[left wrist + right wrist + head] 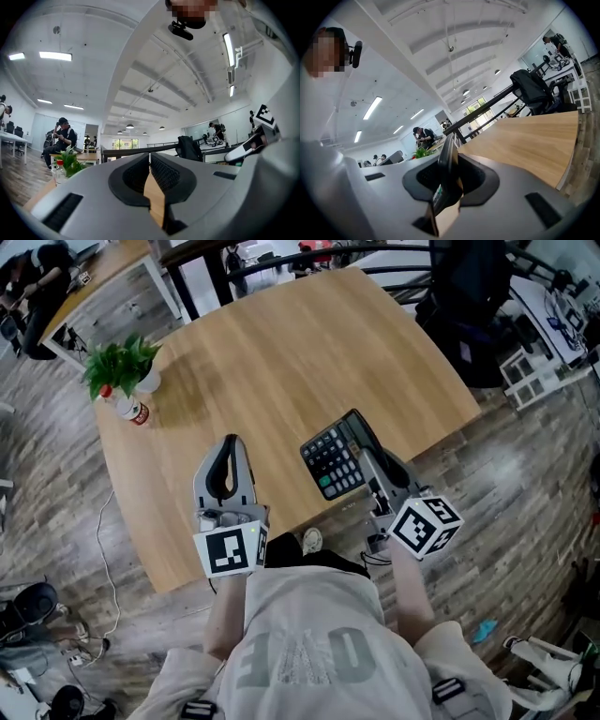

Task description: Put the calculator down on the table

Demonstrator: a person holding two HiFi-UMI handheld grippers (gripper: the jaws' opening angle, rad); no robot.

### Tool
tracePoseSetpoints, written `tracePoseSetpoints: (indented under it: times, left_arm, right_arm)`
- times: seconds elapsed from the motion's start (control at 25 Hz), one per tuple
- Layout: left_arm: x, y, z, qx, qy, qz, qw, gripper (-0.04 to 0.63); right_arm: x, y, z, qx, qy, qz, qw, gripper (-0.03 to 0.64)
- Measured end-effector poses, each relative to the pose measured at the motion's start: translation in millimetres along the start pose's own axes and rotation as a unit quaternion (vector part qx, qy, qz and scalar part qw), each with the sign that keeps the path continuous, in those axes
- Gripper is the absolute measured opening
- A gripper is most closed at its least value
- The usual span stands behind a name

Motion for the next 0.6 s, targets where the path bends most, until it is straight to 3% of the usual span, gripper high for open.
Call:
tracePoseSetpoints:
  times: [0.24,0.6]
  left_arm:
    - [-6,6,-4,-0.010,0.004,0.026,0.9996,0.018]
    - [-21,23,-16,-0.016,-0.001,0.064,0.9978,0.018]
  right_arm:
    - [9,28,7,-0.027,-0.012,0.023,0.999,0.089]
    - [25,87,9,-0.137,-0.065,0.069,0.986,0.087]
Point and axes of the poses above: the fingertips, and each gripper's own axes: y forward along the fingers, x to its right, z out of its top, the point moved 6 cm from there along -y, backward along the fingers, and after that the axes turned 3 degrees about y, right-handed, at the moved point
